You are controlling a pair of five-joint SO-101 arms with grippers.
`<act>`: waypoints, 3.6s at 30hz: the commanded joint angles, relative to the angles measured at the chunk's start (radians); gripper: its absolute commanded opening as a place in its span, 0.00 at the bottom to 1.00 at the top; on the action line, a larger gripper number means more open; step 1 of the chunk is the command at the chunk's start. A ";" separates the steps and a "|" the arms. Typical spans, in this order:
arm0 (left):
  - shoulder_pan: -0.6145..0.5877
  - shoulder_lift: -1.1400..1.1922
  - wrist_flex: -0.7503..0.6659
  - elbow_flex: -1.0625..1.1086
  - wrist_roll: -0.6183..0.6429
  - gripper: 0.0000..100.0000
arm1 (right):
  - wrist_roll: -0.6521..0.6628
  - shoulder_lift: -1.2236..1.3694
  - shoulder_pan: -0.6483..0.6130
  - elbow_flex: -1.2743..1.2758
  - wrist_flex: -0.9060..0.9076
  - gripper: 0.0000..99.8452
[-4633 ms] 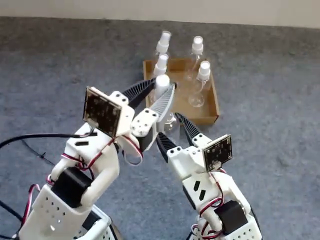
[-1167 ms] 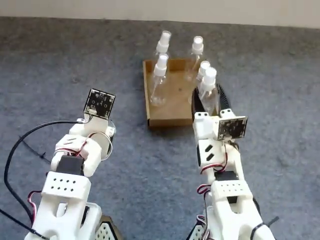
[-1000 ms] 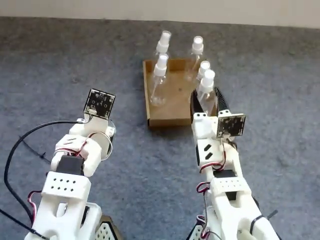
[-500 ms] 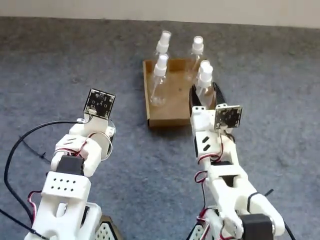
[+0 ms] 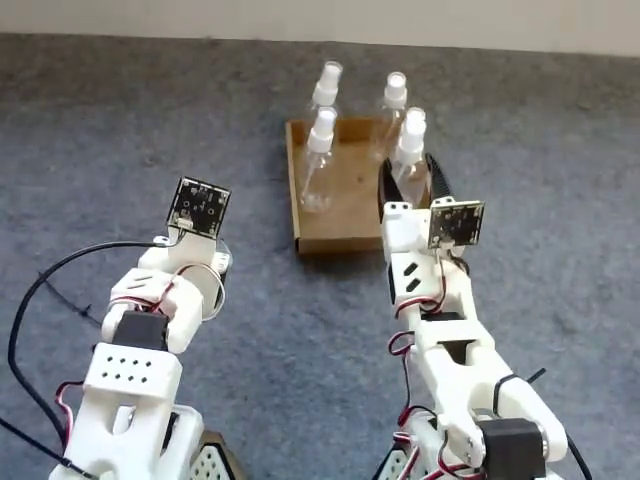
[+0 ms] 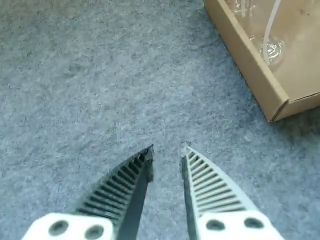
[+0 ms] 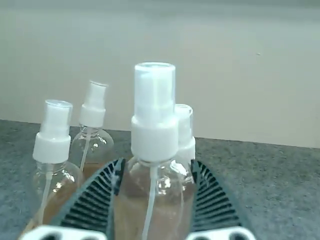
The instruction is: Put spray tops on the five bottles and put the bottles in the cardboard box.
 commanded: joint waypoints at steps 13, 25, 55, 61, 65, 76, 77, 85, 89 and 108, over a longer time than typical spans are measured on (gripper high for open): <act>-0.007 0.004 -0.020 -0.004 0.000 0.09 | -0.078 -0.002 0.012 -0.053 -0.025 0.00; -0.008 0.004 -0.020 -0.004 0.000 0.09 | -0.077 0.127 0.013 -0.061 -0.030 0.00; -0.012 0.004 -0.023 -0.004 0.000 0.09 | 0.057 0.137 -0.010 -0.010 -0.030 0.01; -0.012 0.004 -0.023 -0.004 0.000 0.09 | 0.057 0.134 -0.010 -0.008 -0.030 0.10; -0.012 0.004 -0.023 -0.004 0.000 0.09 | 0.057 0.128 -0.010 -0.008 -0.030 0.11; -0.012 0.004 -0.023 -0.005 0.000 0.09 | 0.057 0.128 -0.012 -0.007 -0.030 0.14; -0.012 0.004 -0.023 -0.005 0.000 0.09 | 0.057 0.128 -0.012 -0.007 -0.030 0.16; -0.012 0.004 -0.023 -0.005 0.000 0.09 | 0.057 0.127 -0.012 0.025 -0.030 0.22; -0.012 0.004 -0.023 -0.005 0.000 0.09 | 0.057 0.127 -0.012 0.025 -0.030 0.22; -0.012 0.004 -0.025 -0.005 0.000 0.09 | 0.064 0.127 -0.008 0.018 -0.022 0.30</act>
